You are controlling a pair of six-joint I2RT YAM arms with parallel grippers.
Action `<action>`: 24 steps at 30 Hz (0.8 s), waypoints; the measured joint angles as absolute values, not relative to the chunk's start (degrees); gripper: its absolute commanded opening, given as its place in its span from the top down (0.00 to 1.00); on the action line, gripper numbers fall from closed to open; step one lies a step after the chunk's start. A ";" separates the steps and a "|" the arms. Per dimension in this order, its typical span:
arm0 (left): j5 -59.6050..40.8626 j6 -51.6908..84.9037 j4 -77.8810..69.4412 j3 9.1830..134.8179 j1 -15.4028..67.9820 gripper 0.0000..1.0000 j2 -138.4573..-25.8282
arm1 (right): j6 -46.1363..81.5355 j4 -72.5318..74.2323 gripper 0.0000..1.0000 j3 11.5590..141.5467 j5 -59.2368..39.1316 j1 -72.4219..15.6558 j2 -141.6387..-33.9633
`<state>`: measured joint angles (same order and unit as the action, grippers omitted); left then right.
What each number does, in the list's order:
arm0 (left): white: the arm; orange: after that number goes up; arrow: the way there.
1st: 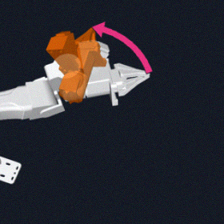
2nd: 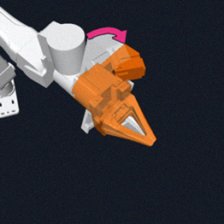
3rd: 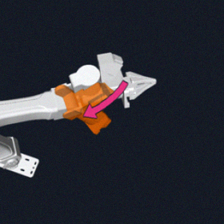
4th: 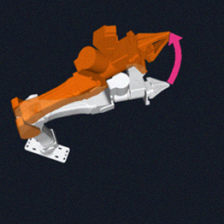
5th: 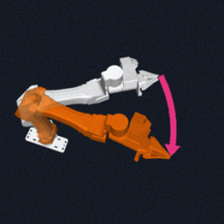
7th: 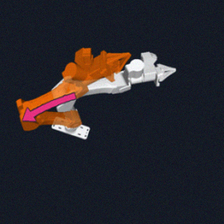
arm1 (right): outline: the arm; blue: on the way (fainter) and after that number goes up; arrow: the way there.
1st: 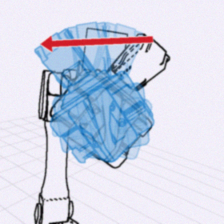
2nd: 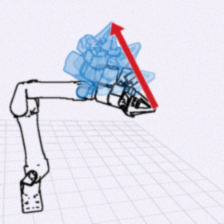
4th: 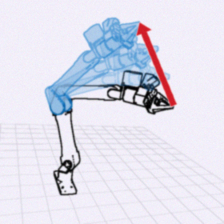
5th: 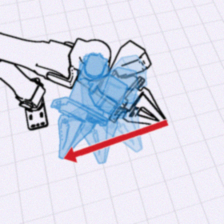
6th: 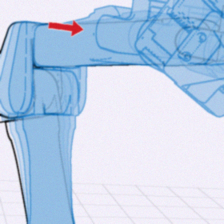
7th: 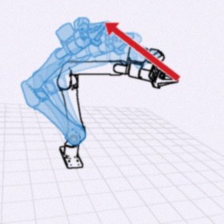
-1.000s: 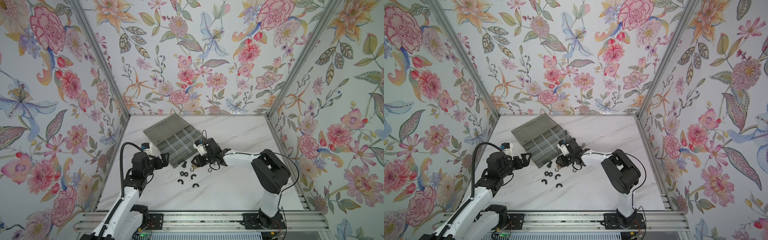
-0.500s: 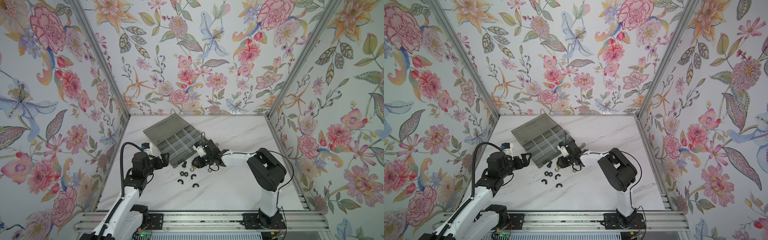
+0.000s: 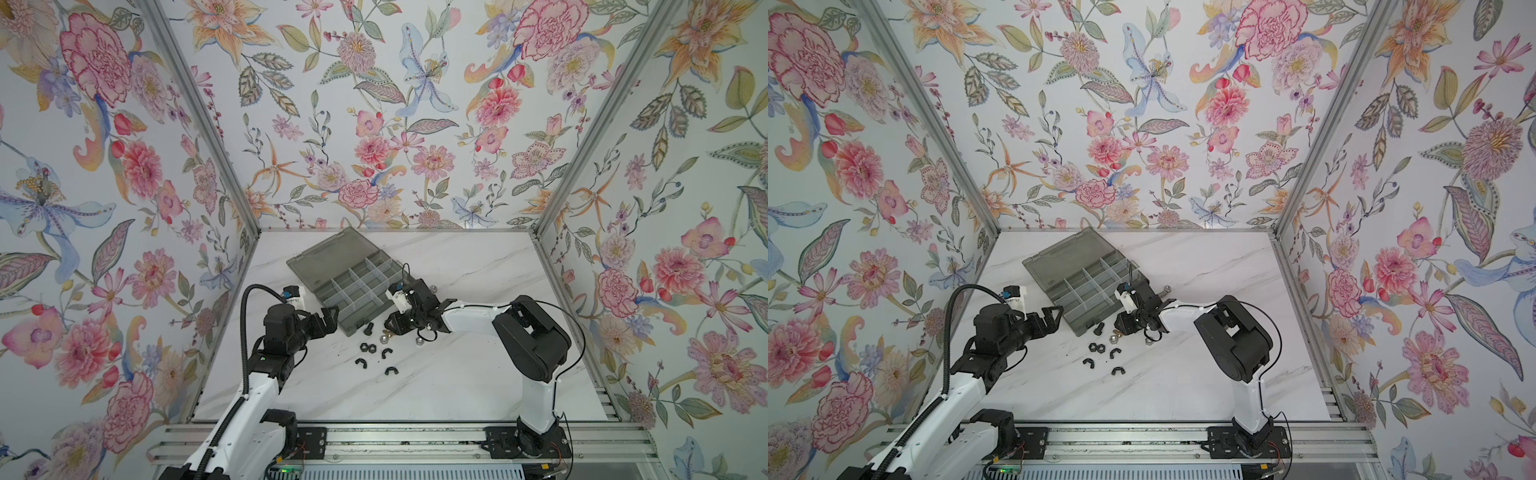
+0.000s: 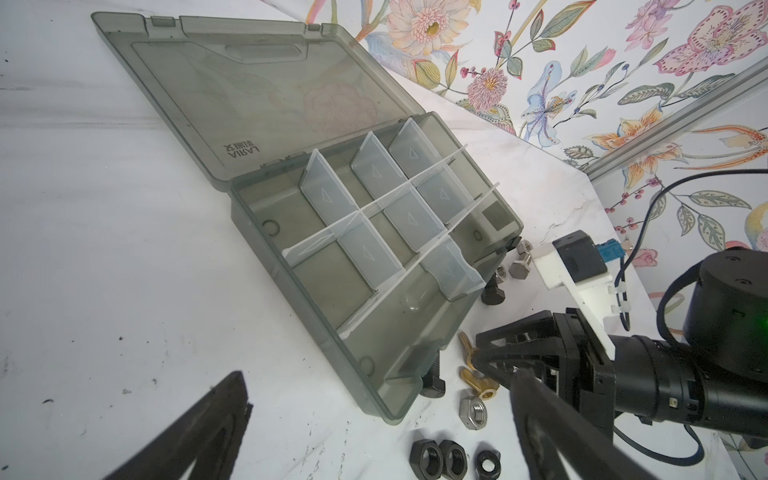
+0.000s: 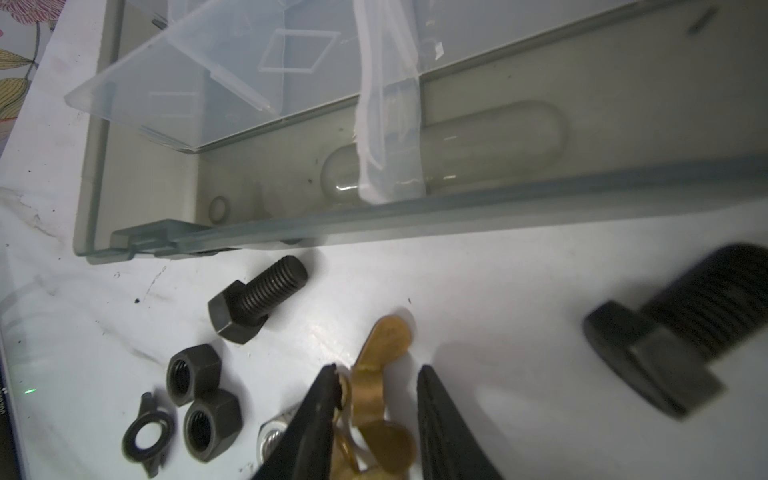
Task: Sort the screws and nuts into containers
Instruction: 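Lower the right gripper and close it on the brass wing nut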
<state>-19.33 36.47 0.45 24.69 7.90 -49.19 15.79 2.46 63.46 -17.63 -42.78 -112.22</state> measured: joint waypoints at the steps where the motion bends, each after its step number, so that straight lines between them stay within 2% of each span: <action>1: -19.33 36.47 0.45 24.69 7.90 0.01 -49.21 | 15.86 2.59 0.67 63.55 -17.61 -42.78 -112.27; 8: -19.40 36.47 0.45 24.69 7.90 0.01 -49.28 | 15.90 2.92 0.72 63.70 -17.63 -42.78 -112.64; 24: -19.55 36.47 0.45 24.69 7.90 0.01 -49.30 | 15.88 3.75 0.89 63.70 -18.65 -42.78 -112.84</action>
<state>-19.55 36.47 0.45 24.69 7.90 -49.30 15.88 3.75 63.70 -18.65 -42.78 -112.84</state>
